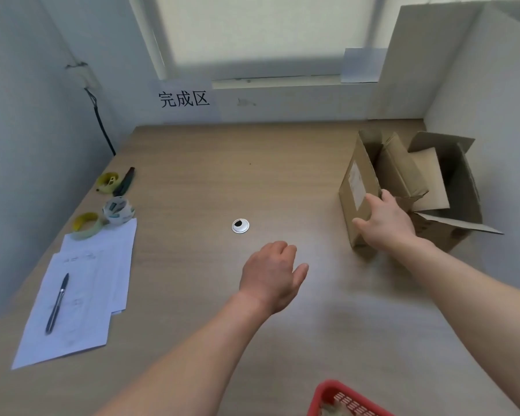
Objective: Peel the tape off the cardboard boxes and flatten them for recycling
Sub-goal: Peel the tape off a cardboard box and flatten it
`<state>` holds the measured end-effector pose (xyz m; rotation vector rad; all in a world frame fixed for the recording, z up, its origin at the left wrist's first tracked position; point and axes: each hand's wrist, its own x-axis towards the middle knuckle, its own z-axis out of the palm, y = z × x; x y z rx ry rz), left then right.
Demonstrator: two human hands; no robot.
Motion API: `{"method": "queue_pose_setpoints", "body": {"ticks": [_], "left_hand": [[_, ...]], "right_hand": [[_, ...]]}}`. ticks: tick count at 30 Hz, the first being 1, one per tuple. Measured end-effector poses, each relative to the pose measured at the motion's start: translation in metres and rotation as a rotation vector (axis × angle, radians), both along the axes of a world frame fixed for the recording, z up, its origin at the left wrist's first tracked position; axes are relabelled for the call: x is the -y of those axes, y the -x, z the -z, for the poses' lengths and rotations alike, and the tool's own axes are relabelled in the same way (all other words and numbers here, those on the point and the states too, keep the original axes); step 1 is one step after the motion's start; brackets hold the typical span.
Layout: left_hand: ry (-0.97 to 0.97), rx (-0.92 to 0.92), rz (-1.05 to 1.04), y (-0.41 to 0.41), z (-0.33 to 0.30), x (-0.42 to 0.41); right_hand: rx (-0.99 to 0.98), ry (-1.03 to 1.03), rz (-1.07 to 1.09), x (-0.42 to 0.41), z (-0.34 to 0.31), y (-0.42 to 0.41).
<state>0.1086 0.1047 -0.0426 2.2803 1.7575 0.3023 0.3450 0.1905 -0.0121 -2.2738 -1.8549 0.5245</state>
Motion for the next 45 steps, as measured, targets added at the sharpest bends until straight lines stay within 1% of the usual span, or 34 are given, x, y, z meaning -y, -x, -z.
{"method": "queue_pose_setpoints", "body": {"ticks": [5,8,10,14,16,17,20,23,25,29,31,33,36,38,42,45], "left_hand": [[-0.01,-0.018,0.008,0.009,0.002,-0.016],[-0.027,-0.012,0.002,0.014,0.003,-0.02],[-0.029,-0.015,-0.003,0.018,0.003,-0.024],[-0.081,-0.043,-0.014,0.03,0.001,-0.027],[-0.122,-0.076,-0.052,0.037,-0.004,-0.022],[-0.118,-0.097,-0.078,0.042,-0.005,-0.019],[-0.016,-0.129,-0.144,0.06,-0.001,-0.003],[0.085,-0.094,-0.195,0.083,0.013,0.03],[0.185,-0.03,-0.249,0.103,0.026,0.054],[0.333,0.065,-0.314,0.137,0.044,0.086],[0.38,0.125,-0.341,0.147,0.049,0.095],[0.392,0.205,-0.351,0.154,0.055,0.098],[0.376,0.334,-0.392,0.162,0.06,0.097],[0.401,0.402,-0.427,0.166,0.062,0.094],[0.476,0.465,-0.482,0.171,0.062,0.085],[0.485,0.545,-0.547,0.17,0.059,0.081]], "right_hand": [[0.017,-0.063,0.026,-0.007,0.0,0.012],[-0.036,-0.171,0.071,-0.001,0.0,0.02],[-0.147,-0.266,0.112,0.008,0.001,0.027],[-0.497,-0.426,0.262,0.027,0.001,0.043],[-0.671,-0.457,0.317,0.038,-0.001,0.052],[-0.742,-0.448,0.327,0.043,0.0,0.057],[-0.892,-0.353,0.326,0.058,0.013,0.076],[-0.999,-0.173,0.281,0.076,0.036,0.097],[-0.968,-0.042,0.214,0.089,0.05,0.111],[-0.668,0.093,0.176,0.117,0.073,0.136],[-0.672,0.165,0.194,0.13,0.082,0.149],[-0.706,0.168,0.205,0.139,0.09,0.159],[-0.715,0.155,0.243,0.148,0.098,0.17],[-0.72,0.172,0.261,0.154,0.104,0.174],[-0.705,0.178,0.26,0.163,0.112,0.176],[-0.716,0.187,0.318,0.165,0.114,0.176]]}}
